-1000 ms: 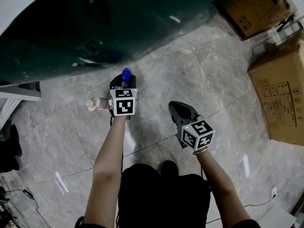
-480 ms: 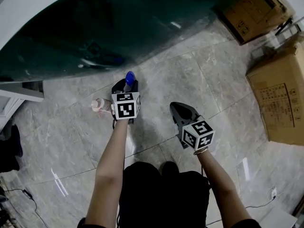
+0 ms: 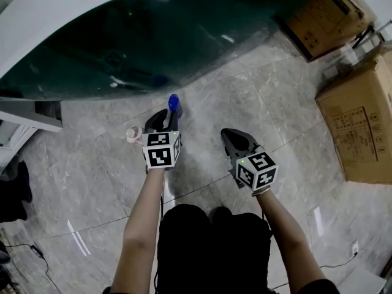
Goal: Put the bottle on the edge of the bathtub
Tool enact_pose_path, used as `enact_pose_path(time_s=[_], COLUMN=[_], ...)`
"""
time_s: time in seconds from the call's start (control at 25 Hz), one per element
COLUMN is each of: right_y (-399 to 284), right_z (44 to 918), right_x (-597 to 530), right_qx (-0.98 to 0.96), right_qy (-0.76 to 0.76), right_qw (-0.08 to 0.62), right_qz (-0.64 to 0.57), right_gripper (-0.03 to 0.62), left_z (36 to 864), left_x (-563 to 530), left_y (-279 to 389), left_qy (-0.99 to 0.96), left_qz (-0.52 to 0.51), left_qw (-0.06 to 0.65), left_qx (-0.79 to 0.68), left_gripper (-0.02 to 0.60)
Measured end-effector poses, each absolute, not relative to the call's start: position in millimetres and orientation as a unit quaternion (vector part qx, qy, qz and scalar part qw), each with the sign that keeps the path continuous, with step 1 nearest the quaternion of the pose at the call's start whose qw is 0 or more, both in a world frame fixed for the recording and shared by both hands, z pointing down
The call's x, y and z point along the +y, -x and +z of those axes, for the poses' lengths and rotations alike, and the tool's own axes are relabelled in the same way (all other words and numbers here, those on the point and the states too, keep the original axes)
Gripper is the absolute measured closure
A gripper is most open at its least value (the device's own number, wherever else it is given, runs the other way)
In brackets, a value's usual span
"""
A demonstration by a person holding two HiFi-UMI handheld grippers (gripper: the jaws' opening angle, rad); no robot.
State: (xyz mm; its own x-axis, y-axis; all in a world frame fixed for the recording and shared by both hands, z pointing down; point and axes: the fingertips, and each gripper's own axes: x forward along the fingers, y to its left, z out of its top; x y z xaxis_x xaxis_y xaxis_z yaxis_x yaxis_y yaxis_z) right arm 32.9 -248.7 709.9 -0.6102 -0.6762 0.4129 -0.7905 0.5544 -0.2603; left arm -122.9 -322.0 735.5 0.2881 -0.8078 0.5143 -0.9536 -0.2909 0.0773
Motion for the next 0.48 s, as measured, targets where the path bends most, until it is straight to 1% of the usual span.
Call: enact_pose_path(time_s=[0.48], right_y=[-18.5], right_z=[667.4], right_x=[-243.7], right_qx=[-0.879], right_qy=[-0.425], right_qw=[0.117], right_qz=[0.182], right_gripper=[0.592], left_z=[687.2], left_x=[-275.4], left_y=[131.8], left_qy=[-0.797], left_qz=[0.152], left_qw=[0.174], left_qx=[-0.558], left_gripper=[0.550])
